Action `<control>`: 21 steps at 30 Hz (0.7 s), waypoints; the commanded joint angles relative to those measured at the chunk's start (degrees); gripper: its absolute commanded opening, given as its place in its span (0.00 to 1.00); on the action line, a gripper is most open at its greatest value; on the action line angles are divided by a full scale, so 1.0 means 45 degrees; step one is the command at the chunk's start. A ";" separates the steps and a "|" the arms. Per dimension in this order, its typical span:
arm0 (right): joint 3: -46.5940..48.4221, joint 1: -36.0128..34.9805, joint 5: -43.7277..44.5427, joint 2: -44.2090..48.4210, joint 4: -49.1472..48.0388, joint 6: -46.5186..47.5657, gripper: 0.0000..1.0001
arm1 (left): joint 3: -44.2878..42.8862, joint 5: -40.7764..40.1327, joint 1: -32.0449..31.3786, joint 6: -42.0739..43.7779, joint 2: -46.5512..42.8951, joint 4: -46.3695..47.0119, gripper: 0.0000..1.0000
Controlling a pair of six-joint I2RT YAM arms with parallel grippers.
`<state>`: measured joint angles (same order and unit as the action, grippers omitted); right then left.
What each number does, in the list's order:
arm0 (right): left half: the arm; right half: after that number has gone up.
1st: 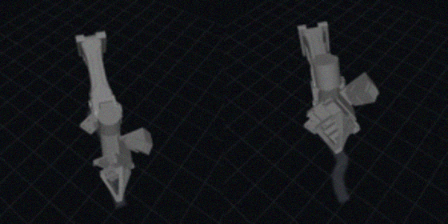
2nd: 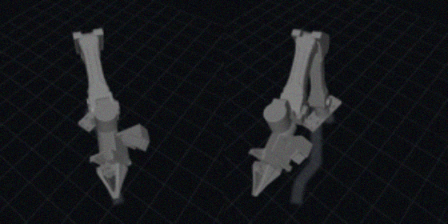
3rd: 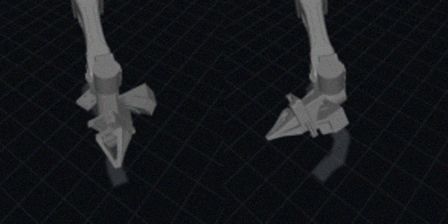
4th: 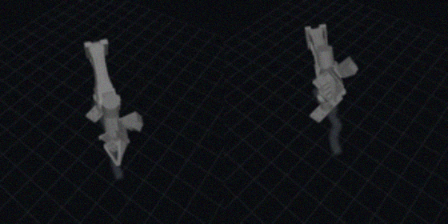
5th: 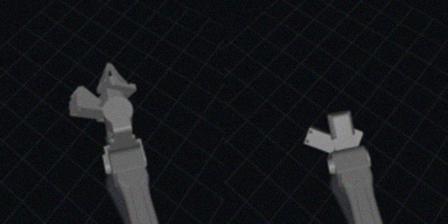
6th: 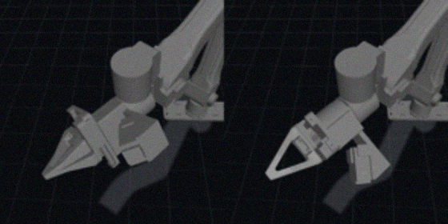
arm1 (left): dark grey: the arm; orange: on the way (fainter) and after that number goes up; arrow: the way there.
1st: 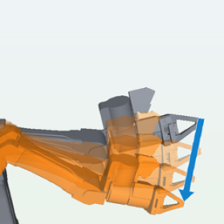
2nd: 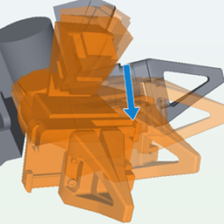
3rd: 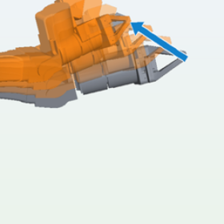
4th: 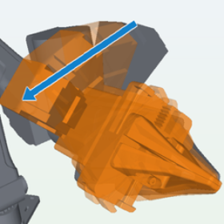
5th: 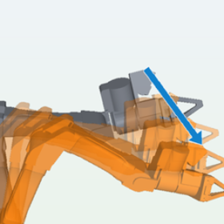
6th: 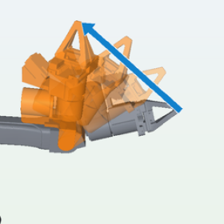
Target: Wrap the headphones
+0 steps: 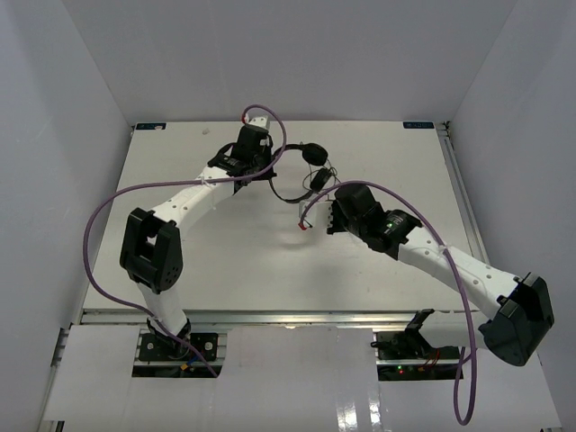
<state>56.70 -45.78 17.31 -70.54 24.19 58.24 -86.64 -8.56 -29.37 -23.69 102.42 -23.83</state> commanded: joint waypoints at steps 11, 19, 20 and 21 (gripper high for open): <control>0.1716 0.0181 0.1302 0.0211 -0.1858 0.1752 0.08 | 0.1425 0.3977 -0.1269 0.2325 -0.0040 0.1765 0.00; 0.1525 0.0925 -0.0271 -0.0039 -0.1950 0.0721 0.08 | 0.2570 0.5907 -0.1414 0.2487 -0.0626 0.2159 0.00; 0.1581 0.1280 -0.0626 0.0004 -0.2005 0.0425 0.08 | 0.2763 0.6211 -0.1422 0.2518 -0.0707 0.2223 0.00; 0.1659 0.1609 -0.0971 0.0027 -0.2021 0.0135 0.08 | 0.2944 0.6502 -0.1422 0.2534 -0.0816 0.2285 0.00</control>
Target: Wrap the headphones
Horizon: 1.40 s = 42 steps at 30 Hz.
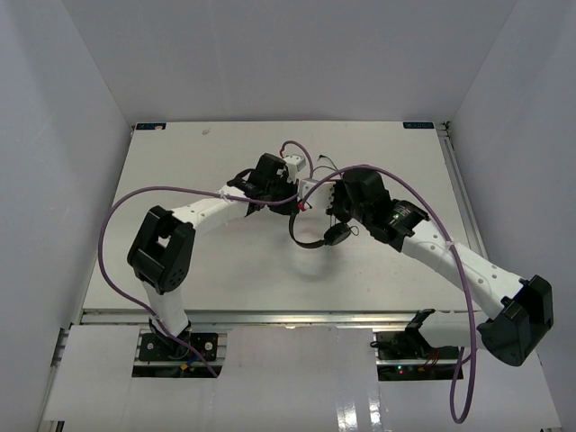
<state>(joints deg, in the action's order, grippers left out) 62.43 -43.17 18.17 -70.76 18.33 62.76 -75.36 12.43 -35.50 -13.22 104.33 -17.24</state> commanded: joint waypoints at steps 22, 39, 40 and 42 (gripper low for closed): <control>-0.0321 0.6890 -1.4720 -0.1636 -0.1267 -0.7712 0.08 | 0.1332 0.3652 -0.0275 -0.0817 -0.4967 0.1311 0.00; -0.1892 0.6568 -2.0155 -0.2856 -0.7615 -1.2370 0.35 | -0.3448 0.2478 -0.0665 -0.1952 -0.4578 -0.0716 0.00; -0.1919 0.6502 -2.0187 -0.2967 -0.7846 -1.2438 0.36 | -0.3575 0.2364 -0.0665 -0.2154 -0.4626 -0.0710 0.00; -0.2002 0.6369 -2.0290 -0.3143 -0.8262 -1.2602 0.39 | -0.3939 0.2117 -0.0666 -0.2751 -0.4708 -0.0681 0.00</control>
<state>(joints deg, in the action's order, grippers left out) 54.28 -13.16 -69.66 -83.74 -9.73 10.27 -89.19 24.11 -38.33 -19.47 85.69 -19.89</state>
